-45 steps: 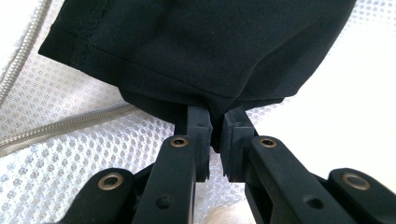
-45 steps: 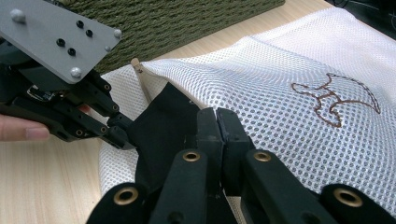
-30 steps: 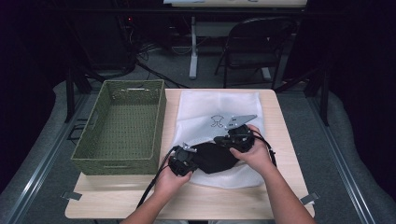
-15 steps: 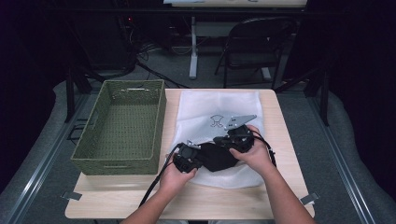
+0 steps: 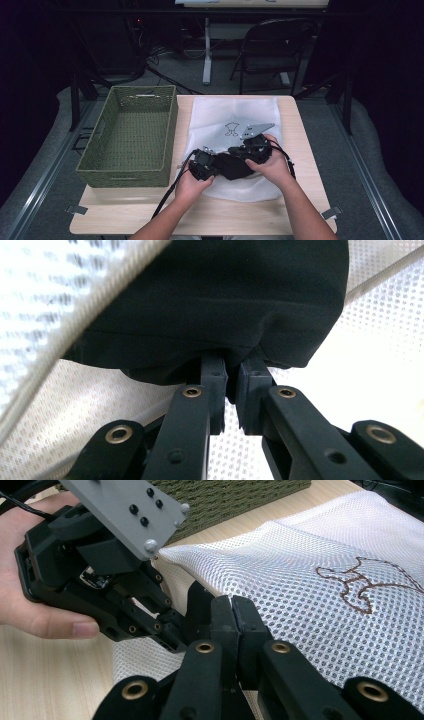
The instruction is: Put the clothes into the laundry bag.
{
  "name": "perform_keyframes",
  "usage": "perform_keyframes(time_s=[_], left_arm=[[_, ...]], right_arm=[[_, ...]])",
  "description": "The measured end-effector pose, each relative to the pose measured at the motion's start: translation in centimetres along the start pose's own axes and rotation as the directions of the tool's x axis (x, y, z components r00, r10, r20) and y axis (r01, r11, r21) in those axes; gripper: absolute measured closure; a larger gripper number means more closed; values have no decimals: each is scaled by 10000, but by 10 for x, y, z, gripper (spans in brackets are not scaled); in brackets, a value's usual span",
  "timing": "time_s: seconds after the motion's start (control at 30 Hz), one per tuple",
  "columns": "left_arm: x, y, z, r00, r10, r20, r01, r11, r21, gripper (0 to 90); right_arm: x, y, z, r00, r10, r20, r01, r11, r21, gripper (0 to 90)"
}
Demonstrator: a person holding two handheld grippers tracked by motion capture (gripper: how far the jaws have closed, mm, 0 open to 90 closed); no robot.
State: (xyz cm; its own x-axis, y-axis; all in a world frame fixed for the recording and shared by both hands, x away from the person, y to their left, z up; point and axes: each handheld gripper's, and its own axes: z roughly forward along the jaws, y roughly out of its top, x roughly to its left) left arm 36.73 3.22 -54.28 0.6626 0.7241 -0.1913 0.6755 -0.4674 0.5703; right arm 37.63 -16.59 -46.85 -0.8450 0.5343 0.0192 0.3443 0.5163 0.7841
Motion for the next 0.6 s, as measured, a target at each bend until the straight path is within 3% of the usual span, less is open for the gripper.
perform_keyframes(time_s=[0.6], left_arm=[[1,20,6,9999,-75,-109,74,9999,-84,842]], right_arm=[[0,0,-1,9999,46,-112,-46,10000,-23,895]])
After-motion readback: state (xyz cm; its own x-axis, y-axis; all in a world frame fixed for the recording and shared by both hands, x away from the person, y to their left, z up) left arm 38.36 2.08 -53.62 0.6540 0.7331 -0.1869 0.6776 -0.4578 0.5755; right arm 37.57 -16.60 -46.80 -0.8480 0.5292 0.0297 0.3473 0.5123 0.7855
